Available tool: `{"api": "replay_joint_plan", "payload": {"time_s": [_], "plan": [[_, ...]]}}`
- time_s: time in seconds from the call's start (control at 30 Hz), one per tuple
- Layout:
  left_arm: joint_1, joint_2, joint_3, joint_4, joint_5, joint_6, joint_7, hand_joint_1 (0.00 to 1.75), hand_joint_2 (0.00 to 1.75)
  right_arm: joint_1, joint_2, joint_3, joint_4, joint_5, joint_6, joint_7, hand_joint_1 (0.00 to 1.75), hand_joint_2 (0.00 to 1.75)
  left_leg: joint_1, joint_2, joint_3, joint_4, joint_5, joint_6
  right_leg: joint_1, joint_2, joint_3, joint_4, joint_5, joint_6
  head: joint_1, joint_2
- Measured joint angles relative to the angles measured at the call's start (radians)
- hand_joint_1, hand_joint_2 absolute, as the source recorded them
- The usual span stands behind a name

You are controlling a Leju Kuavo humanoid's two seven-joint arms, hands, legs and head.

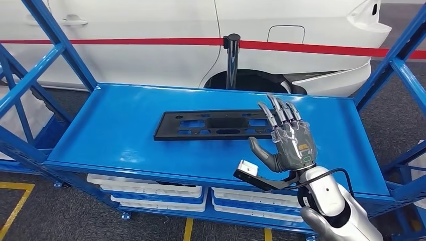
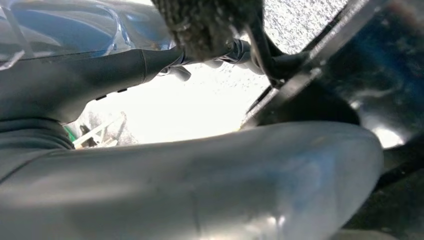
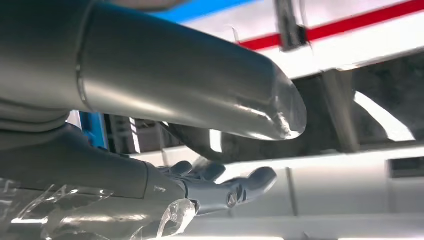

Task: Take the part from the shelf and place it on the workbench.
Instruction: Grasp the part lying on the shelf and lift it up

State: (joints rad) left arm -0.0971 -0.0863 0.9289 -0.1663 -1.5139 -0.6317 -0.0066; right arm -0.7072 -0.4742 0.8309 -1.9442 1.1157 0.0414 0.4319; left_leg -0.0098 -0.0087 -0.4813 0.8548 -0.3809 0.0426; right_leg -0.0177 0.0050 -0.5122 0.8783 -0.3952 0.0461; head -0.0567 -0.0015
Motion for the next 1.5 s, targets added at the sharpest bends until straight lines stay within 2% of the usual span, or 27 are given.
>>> {"api": "replay_joint_plan", "payload": {"time_s": [0.1,0.17,0.23,0.27,0.3,0.33,0.4,0.43,0.5,0.57,0.73,0.77,0.83,0.87,0.9,0.93,1.0,1.03,1.07,1.17,1.2,1.27,1.33,1.37,1.4,1.43,1.5], "plan": [[-0.001,0.000,0.000,0.000,0.000,0.000,0.000,0.00,0.00,0.004,0.001,-0.001,0.012,-0.005,0.000,0.000,0.00,0.00,0.006,0.000,-0.010,0.022,-0.016,-0.008,0.000,0.000,-0.001,0.000,0.003,-0.017,0.000,0.000],[-0.003,0.000,0.000,0.000,0.000,0.000,-0.001,0.00,0.00,0.005,0.002,-0.002,0.022,-0.009,0.000,-0.001,0.00,0.00,0.012,0.001,-0.061,0.133,-0.077,-0.021,-0.002,0.000,-0.001,-0.001,0.005,-0.024,-0.001,0.000],[-0.005,0.000,0.000,0.000,0.000,-0.003,-0.005,0.00,0.00,0.008,0.004,-0.002,0.035,-0.015,0.001,-0.002,0.00,0.00,0.015,0.001,-0.138,0.298,-0.146,-0.031,-0.003,-0.001,-0.002,-0.001,0.005,-0.027,-0.001,0.000],[-0.007,0.000,0.000,0.000,0.000,-0.007,-0.007,0.00,0.00,0.010,0.004,-0.002,0.043,-0.018,0.001,-0.002,0.00,0.00,0.016,0.001,-0.160,0.346,-0.158,-0.032,-0.003,-0.001,-0.001,-0.001,0.005,-0.027,-0.001,0.000],[-0.008,0.000,0.000,0.000,-0.001,-0.011,-0.009,0.00,0.00,0.012,0.004,-0.002,0.050,-0.022,0.001,-0.003,0.00,0.00,0.016,0.001,-0.163,0.353,-0.151,-0.031,-0.002,0.000,0.000,-0.001,0.005,-0.027,-0.001,0.000],[-0.008,0.000,0.000,0.000,-0.001,-0.013,-0.009,0.00,0.00,0.012,0.004,-0.002,0.056,-0.024,0.001,-0.003,0.00,0.00,0.015,0.001,-0.141,0.310,-0.123,-0.027,-0.002,0.000,0.001,-0.001,0.005,-0.027,-0.001,0.000],[-0.007,0.000,0.000,0.000,-0.001,-0.008,-0.006,0.00,0.00,0.012,0.004,-0.004,0.065,-0.027,0.001,-0.003,0.00,0.00,0.012,0.001,-0.061,0.143,-0.046,-0.012,-0.001,0.002,0.004,-0.002,0.005,-0.026,-0.001,0.000],[-0.006,0.000,0.000,0.000,-0.001,-0.004,-0.005,0.00,0.00,0.012,0.004,-0.006,0.068,-0.028,0.001,-0.003,0.00,0.00,0.009,0.001,-0.027,0.068,-0.020,-0.004,0.000,0.003,0.004,-0.002,0.005,-0.025,-0.001,0.000],[-0.003,0.000,0.000,0.000,-0.001,-0.002,-0.003,0.00,0.00,0.012,0.004,-0.009,0.076,-0.029,0.001,-0.003,0.00,0.87,0.002,0.002,-0.001,0.002,-0.002,0.004,0.000,0.003,0.000,-0.003,0.006,-0.016,-0.001,0.000],[-0.001,0.000,0.000,0.000,-0.001,-0.002,-0.003,0.00,0.00,0.013,0.004,-0.009,0.083,-0.030,0.002,-0.003,0.00,1.75,-0.001,0.002,-0.005,0.000,-0.003,0.005,-0.002,0.003,-0.001,-0.007,0.009,-0.006,0.000,0.000],[-0.001,-0.001,0.000,0.000,-0.001,-0.002,-0.003,0.00,0.00,0.013,0.004,-0.011,0.087,-0.030,0.002,-0.003,0.00,1.75,0.002,0.002,-0.003,-0.006,0.003,0.008,-0.002,0.002,0.000,-0.008,0.008,0.001,0.000,0.000],[-0.001,-0.002,0.000,0.000,-0.001,-0.002,-0.003,0.00,0.00,0.012,0.004,-0.013,0.090,-0.032,0.003,-0.003,0.00,1.75,0.005,0.002,-0.001,-0.010,0.006,0.010,-0.001,0.001,-0.012,0.019,-0.010,0.003,0.000,0.000],[0.000,-0.006,0.000,0.000,-0.001,-0.002,-0.003,0.00,0.00,0.015,0.002,-0.016,0.112,-0.040,0.006,-0.003,0.00,1.75,0.008,0.003,0.002,-0.016,0.014,0.016,0.000,0.000,-0.102,0.213,-0.099,0.010,0.001,0.000],[0.000,-0.007,0.000,0.000,-0.001,-0.002,-0.003,0.00,0.00,0.017,0.002,-0.017,0.124,-0.044,0.008,-0.003,0.00,1.75,0.007,0.003,0.002,-0.016,0.014,0.018,0.000,0.000,-0.142,0.297,-0.132,0.012,0.001,0.000],[0.000,-0.008,0.000,0.000,-0.001,-0.002,-0.003,0.00,0.00,0.019,0.001,-0.018,0.136,-0.047,0.010,-0.003,0.00,1.75,0.006,0.003,0.002,-0.015,0.014,0.018,0.000,0.000,-0.161,0.335,-0.136,0.014,0.001,0.000],[0.000,-0.008,0.000,0.000,-0.001,-0.002,-0.003,0.00,0.00,0.019,0.000,-0.018,0.143,-0.051,0.011,-0.003,0.00,1.75,0.007,0.002,0.004,-0.014,0.012,0.017,0.000,0.000,-0.133,0.275,-0.101,0.014,0.001,0.000],[0.000,-0.008,0.000,0.000,-0.001,-0.001,-0.003,0.00,0.00,0.017,0.000,-0.020,0.159,-0.056,0.013,-0.005,0.00,1.75,0.007,0.002,0.005,-0.007,0.006,0.009,-0.002,-0.002,-0.051,0.105,-0.026,0.015,0.001,0.000],[-0.001,-0.008,0.000,0.000,-0.002,-0.001,-0.003,0.00,0.00,0.016,0.000,-0.021,0.166,-0.059,0.014,-0.006,0.00,1.75,0.006,0.001,0.004,-0.004,0.003,0.005,-0.003,-0.001,-0.022,0.044,-0.005,0.012,0.001,0.000],[-0.001,-0.008,0.000,0.000,-0.002,-0.001,-0.003,0.00,0.00,0.016,0.000,-0.022,0.173,-0.061,0.015,-0.007,0.00,1.75,0.003,0.001,0.002,-0.002,0.001,0.001,-0.002,0.000,-0.007,0.011,0.003,0.008,0.001,0.000],[-0.002,-0.007,0.000,0.000,-0.002,0.005,-0.003,0.00,0.00,0.015,0.000,-0.025,0.191,-0.065,0.017,-0.010,0.00,1.75,0.005,0.000,-0.002,0.005,-0.005,-0.007,0.000,0.002,-0.006,0.002,0.005,-0.011,0.001,0.000],[-0.002,-0.006,0.000,0.000,-0.002,0.008,-0.003,0.00,0.00,0.014,0.000,-0.026,0.196,-0.066,0.017,-0.011,0.00,1.75,0.008,0.001,-0.010,0.024,-0.018,-0.011,-0.001,0.002,-0.005,0.001,0.006,-0.016,0.000,0.000],[-0.003,-0.005,0.000,0.000,-0.002,0.012,-0.005,0.00,0.00,0.012,0.000,-0.028,0.205,-0.067,0.017,-0.013,0.00,1.75,0.012,0.002,-0.061,0.136,-0.078,-0.024,-0.003,0.001,-0.005,0.001,0.008,-0.023,0.000,0.000],[-0.006,-0.005,0.000,0.000,-0.002,0.010,-0.010,0.00,0.00,0.012,0.000,-0.029,0.216,-0.069,0.020,-0.014,0.00,1.75,0.015,0.002,-0.139,0.301,-0.146,-0.033,-0.004,0.001,-0.005,0.001,0.008,-0.026,0.000,0.000],[-0.007,-0.005,0.000,0.000,-0.002,0.007,-0.014,0.00,0.00,0.012,0.000,-0.029,0.223,-0.070,0.021,-0.015,0.00,1.75,0.016,0.002,-0.162,0.350,-0.160,-0.034,-0.004,0.001,-0.005,0.001,0.007,-0.026,0.000,0.000],[-0.008,-0.005,0.000,0.000,-0.002,0.004,-0.017,0.00,0.00,0.012,0.000,-0.028,0.229,-0.072,0.023,-0.016,0.00,1.75,0.016,0.002,-0.167,0.361,-0.155,-0.032,-0.003,0.001,-0.003,0.001,0.007,-0.026,0.000,0.000],[-0.008,-0.005,0.000,0.000,-0.002,0.002,-0.018,0.00,0.00,0.012,0.000,-0.028,0.235,-0.075,0.024,-0.018,0.00,1.75,0.015,0.001,-0.149,0.322,-0.129,-0.028,-0.002,0.001,-0.002,0.001,0.007,-0.026,0.000,0.000],[-0.007,-0.005,0.000,0.000,-0.002,0.005,-0.018,0.00,0.00,0.008,0.000,-0.029,0.245,-0.079,0.028,-0.021,0.00,1.75,0.010,0.001,-0.072,0.160,-0.052,-0.011,-0.001,0.003,0.001,0.000,0.007,-0.026,0.000,0.000]]}}
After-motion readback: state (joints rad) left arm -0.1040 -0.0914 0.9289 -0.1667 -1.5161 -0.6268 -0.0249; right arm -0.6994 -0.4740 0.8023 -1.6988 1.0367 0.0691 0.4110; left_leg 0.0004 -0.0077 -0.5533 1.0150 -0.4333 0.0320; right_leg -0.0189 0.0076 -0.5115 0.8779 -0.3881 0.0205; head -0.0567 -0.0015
